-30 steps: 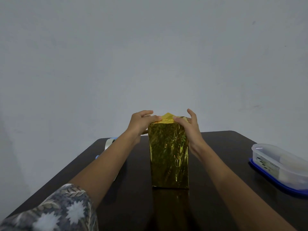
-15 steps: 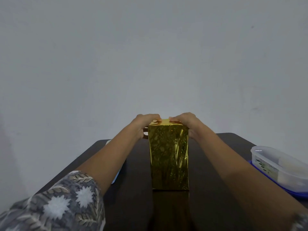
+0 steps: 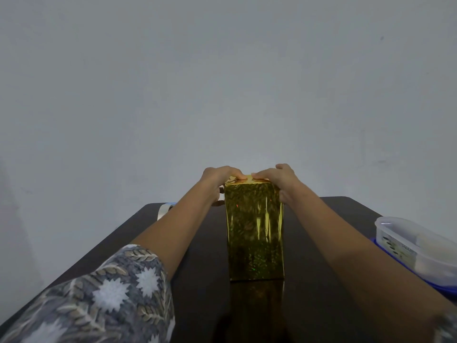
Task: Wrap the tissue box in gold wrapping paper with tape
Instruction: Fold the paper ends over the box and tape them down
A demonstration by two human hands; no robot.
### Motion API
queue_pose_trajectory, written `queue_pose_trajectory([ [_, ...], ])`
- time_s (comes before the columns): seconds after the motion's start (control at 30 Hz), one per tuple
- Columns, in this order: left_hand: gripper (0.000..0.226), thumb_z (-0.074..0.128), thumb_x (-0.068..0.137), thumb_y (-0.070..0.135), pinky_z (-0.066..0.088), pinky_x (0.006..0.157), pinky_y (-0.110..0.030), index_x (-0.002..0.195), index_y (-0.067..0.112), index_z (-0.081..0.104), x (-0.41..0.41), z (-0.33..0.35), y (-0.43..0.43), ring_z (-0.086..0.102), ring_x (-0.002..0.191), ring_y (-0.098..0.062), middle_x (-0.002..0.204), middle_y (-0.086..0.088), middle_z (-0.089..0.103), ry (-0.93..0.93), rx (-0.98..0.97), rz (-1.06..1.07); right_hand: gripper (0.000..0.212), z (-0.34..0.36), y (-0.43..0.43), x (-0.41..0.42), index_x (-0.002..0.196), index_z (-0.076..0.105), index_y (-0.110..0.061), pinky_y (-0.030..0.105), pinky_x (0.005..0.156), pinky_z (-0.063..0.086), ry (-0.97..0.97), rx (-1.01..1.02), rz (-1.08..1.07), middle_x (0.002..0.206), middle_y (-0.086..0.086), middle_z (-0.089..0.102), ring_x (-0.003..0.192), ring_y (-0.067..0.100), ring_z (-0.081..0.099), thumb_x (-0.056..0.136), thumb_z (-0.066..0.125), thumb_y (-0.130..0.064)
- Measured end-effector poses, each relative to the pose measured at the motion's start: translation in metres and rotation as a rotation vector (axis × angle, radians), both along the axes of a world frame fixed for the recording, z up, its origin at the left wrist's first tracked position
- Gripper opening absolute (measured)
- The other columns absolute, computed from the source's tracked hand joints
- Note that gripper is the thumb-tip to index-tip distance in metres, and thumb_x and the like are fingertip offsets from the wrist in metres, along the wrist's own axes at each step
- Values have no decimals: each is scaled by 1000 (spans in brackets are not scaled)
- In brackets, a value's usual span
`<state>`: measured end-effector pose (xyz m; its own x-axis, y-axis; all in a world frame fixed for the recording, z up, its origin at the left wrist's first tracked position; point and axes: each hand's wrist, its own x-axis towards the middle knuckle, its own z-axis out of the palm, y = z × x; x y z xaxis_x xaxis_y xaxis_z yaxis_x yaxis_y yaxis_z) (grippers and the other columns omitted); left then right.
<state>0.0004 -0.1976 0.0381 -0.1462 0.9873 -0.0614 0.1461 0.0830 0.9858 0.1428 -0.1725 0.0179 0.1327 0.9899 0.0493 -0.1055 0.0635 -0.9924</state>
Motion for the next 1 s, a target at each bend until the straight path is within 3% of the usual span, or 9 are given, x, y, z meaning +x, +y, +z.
queue_pose_trajectory([
  [0.2, 45, 78, 75, 24, 44, 51, -28, 113, 7, 59, -6, -4, -7, 55, 74, -15, 88, -4, 58, -44, 48, -24, 96, -5, -4, -3, 143, 28, -19, 48, 90, 52, 2, 15, -57, 132, 17, 45, 112, 34, 55, 64, 82, -7],
  [0.3, 44, 64, 86, 42, 53, 72, -36, 112, 9, 54, -36, -18, -3, 62, 85, -18, 94, -4, 63, -110, 110, -25, 95, -7, -6, -4, 142, 30, -20, 48, 91, 51, -30, 29, -83, 130, 16, 47, 111, 34, 57, 63, 83, -12],
  [0.37, 38, 61, 87, 45, 48, 83, -41, 103, 12, 55, -67, -35, -1, 59, 91, -22, 97, -7, 61, 63, 182, 116, 97, -8, -8, -3, 141, 31, -22, 48, 92, 50, -45, 30, -96, 131, 14, 47, 112, 34, 56, 60, 84, -17],
  [0.43, 36, 61, 87, 42, 44, 72, -36, 80, 8, 52, -103, -58, -3, 53, 77, -25, 82, -9, 56, 418, 154, 303, 97, -8, -9, -3, 141, 31, -23, 48, 93, 49, -49, 28, -103, 132, 12, 46, 113, 33, 55, 60, 84, -19],
  [0.5, 38, 60, 87, 39, 41, 67, -32, 72, 5, 50, -135, -81, -9, 53, 74, -26, 76, -8, 55, 594, 3, 357, 94, -8, -10, -4, 141, 31, -23, 47, 93, 49, -64, 40, -122, 132, 11, 46, 114, 32, 53, 63, 83, -20],
  [0.6, 39, 67, 85, 34, 49, 76, -40, 94, -3, 58, -161, -106, -12, 58, 90, -32, 104, -17, 61, 360, -95, 296, 92, -9, -17, -4, 141, 31, -24, 46, 95, 48, -82, 74, -135, 133, 11, 47, 116, 30, 52, 65, 82, -21],
  [0.73, 31, 69, 86, 21, 47, 70, -41, 100, -3, 54, -154, -105, -20, 55, 87, -29, 103, -17, 56, 36, -60, 289, 87, -14, -36, 1, 141, 33, -26, 43, 102, 43, -123, 145, -153, 136, 7, 46, 122, 27, 47, 69, 81, -25],
  [0.87, 44, 67, 87, 19, 42, 76, -44, 120, -5, 51, -153, -97, -16, 53, 90, -31, 105, -16, 53, 49, -98, 282, 86, -17, -52, 2, 140, 33, -29, 45, 103, 42, -142, 185, -141, 139, 7, 44, 124, 26, 45, 69, 81, -28],
  [1.0, 43, 72, 82, 16, 45, 87, -52, 118, -2, 56, -154, -91, -11, 54, 91, -31, 84, -11, 54, 57, -208, 284, 85, -17, -63, 2, 140, 33, -29, 44, 104, 41, -146, 204, -134, 140, 7, 44, 125, 25, 45, 71, 81, -27],
])
